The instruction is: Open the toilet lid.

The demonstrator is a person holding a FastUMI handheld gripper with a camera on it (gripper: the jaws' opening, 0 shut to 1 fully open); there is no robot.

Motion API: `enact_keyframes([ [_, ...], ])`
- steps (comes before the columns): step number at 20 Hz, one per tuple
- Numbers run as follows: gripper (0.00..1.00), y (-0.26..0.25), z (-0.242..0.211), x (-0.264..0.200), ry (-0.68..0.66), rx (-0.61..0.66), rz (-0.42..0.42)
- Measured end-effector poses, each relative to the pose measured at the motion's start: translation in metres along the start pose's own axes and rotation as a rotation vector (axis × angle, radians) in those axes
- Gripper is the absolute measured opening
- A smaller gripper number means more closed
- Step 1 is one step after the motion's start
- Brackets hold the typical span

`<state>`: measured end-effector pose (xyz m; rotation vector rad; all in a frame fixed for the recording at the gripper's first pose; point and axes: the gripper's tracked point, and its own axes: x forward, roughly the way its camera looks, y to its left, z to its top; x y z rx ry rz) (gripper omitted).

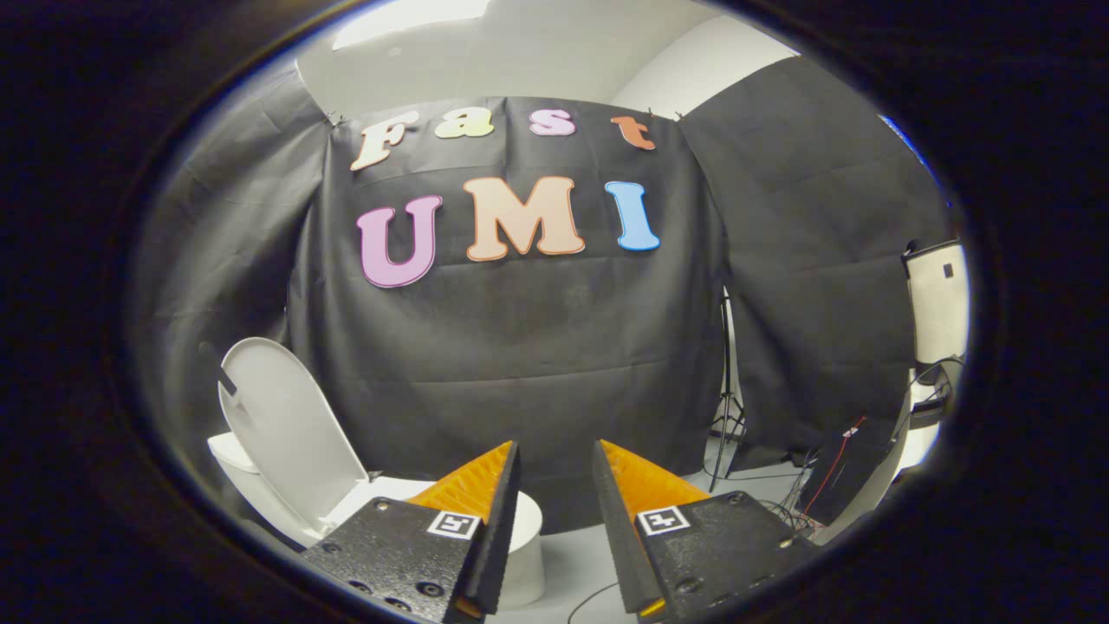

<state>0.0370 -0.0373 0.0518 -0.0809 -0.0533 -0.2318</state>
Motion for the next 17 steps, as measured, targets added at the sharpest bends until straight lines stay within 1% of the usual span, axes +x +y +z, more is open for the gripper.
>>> enact_keyframes([
  [17, 0.52, -0.0018, -0.0048, 0.0004, 0.01, 0.019, -0.002],
])
